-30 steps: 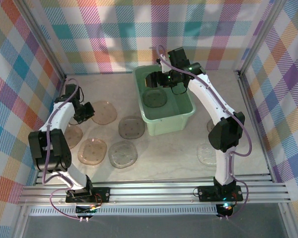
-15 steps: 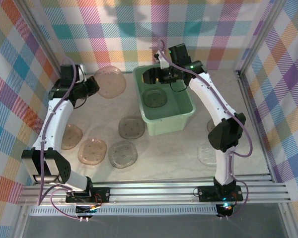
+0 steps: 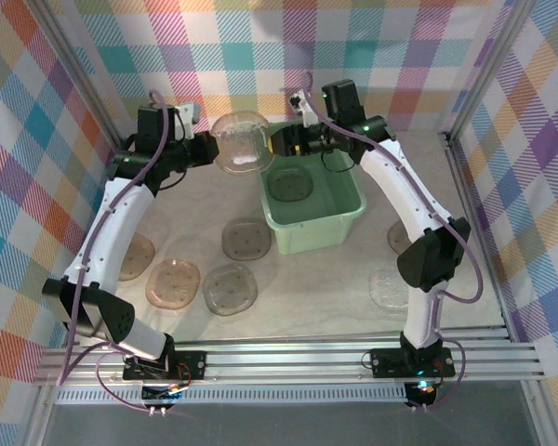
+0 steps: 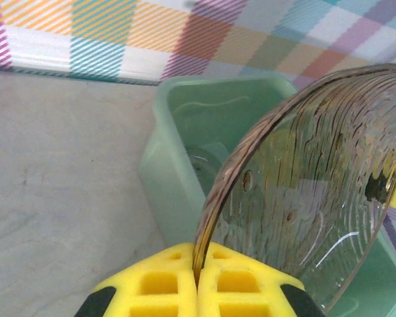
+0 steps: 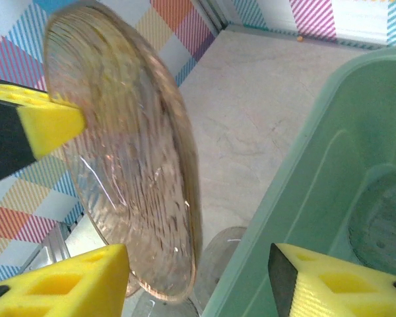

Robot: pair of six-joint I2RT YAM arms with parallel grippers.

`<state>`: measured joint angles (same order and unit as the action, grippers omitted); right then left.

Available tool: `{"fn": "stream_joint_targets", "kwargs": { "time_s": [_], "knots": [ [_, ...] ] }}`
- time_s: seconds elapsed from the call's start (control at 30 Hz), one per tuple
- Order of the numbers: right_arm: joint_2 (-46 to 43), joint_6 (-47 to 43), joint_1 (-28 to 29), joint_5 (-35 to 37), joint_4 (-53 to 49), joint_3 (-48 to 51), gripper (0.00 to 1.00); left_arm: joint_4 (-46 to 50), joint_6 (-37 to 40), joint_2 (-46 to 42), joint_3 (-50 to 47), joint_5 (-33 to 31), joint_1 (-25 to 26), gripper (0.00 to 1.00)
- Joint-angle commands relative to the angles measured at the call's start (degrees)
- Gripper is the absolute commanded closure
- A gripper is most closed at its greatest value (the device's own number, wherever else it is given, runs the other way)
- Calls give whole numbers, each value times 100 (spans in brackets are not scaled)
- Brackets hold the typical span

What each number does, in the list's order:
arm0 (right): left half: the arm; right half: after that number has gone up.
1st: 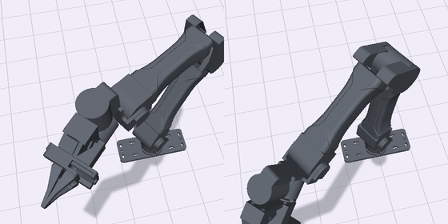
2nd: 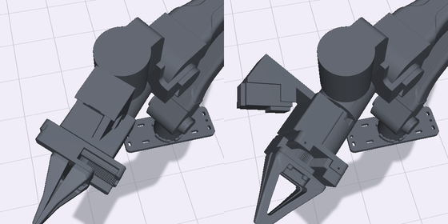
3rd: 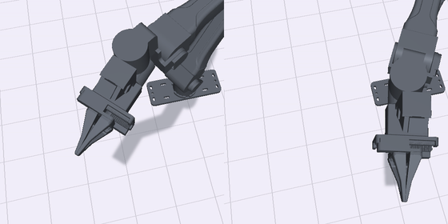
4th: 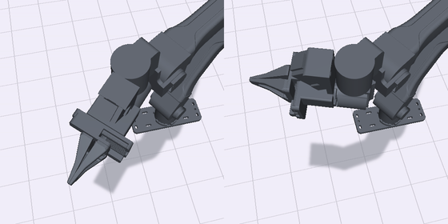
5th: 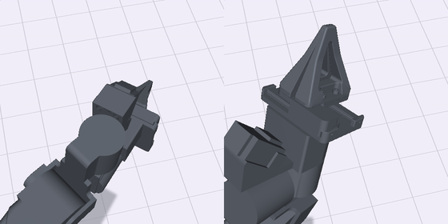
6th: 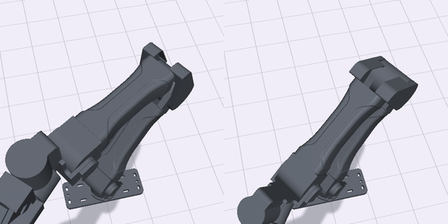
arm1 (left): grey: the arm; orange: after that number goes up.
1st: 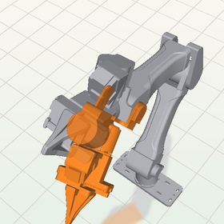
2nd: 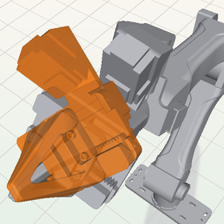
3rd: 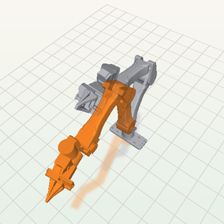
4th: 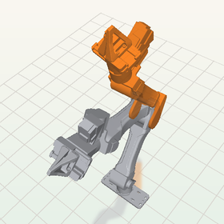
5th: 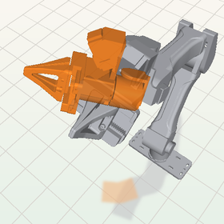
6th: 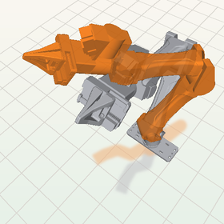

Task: Place the plates into the plastic bin on the countertop

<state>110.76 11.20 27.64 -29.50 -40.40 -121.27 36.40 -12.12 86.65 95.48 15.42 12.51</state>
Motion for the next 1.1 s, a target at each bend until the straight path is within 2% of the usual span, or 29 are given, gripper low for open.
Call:
{"fn": "stream_joint_targets", "kwargs": {
  "time_s": [0.0, 0.33, 0.5, 0.6, 1.07],
  "knots": [
    [-243, 278, -22, -186, 575, 345, 45, 236, 279, 130, 217, 39, 117, 100],
    [-189, 446, -22, 177, 626, 440, 66, 466, 367, 380, 581, 110, 225, 100],
    [-143, 501, -21, 409, 568, 464, 69, 526, 395, 462, 681, 153, 268, 100],
    [-134, 499, -17, 500, 568, 468, 78, 573, 425, 523, 766, 139, 277, 100],
    [-38, 599, -24, 631, 533, 438, 99, 711, 482, 730, 1014, 145, 340, 100]
  ]
}}
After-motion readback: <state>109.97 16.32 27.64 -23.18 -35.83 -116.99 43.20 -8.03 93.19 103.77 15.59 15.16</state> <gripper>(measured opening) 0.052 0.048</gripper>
